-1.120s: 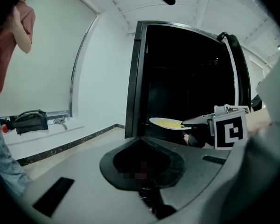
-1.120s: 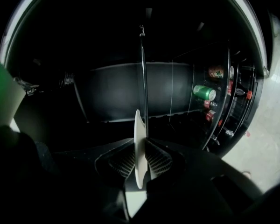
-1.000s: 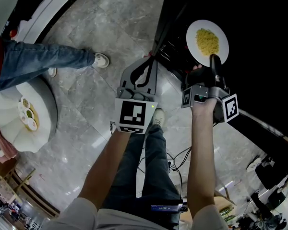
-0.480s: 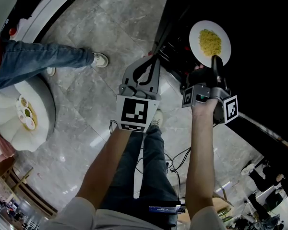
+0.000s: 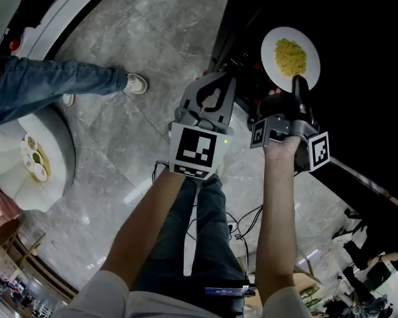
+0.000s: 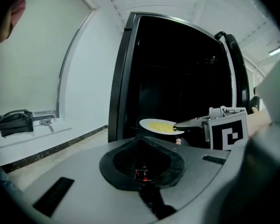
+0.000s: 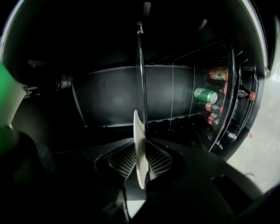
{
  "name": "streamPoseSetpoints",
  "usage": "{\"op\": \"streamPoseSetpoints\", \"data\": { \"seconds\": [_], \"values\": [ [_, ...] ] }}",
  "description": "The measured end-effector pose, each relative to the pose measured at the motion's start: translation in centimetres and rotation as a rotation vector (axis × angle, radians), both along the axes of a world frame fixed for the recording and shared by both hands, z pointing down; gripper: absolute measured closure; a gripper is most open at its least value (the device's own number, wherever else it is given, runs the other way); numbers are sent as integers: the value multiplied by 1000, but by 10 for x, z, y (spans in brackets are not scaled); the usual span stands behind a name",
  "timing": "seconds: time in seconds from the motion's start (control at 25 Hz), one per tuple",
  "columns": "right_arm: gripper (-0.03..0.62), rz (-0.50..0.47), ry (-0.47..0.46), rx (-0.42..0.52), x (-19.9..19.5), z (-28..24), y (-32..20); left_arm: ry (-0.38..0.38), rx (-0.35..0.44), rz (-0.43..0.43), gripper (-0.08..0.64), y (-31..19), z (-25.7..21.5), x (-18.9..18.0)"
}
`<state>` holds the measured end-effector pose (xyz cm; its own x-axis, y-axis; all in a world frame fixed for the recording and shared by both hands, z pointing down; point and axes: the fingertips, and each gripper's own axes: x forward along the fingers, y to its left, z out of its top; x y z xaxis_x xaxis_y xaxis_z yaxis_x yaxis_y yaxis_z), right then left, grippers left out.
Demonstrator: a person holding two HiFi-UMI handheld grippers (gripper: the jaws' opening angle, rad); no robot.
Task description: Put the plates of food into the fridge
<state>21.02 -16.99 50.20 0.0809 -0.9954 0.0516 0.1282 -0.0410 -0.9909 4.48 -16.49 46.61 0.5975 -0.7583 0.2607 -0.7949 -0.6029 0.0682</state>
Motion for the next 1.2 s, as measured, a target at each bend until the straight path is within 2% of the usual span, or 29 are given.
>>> {"op": "streamPoseSetpoints", "data": {
  "seconds": [0.2,0.36,0.68,0.92,1.2],
  "values": [
    [541,0,-1,5,1,1,-2,6,-35,134,554,0,5,29],
    [541,-5,-9,9,0,3,-1,33,-48,189,554,2,4,42],
    [541,-33,4,31,-3,-2,-4,35,-98,336,554,12,11,69],
    [540,-88,8,18,-8,2,-3,18,-104,396,554,12,16,88],
    [540,-130,-14,26,-15,8,-3,15,-114,400,554,-2,22,93]
  ]
}}
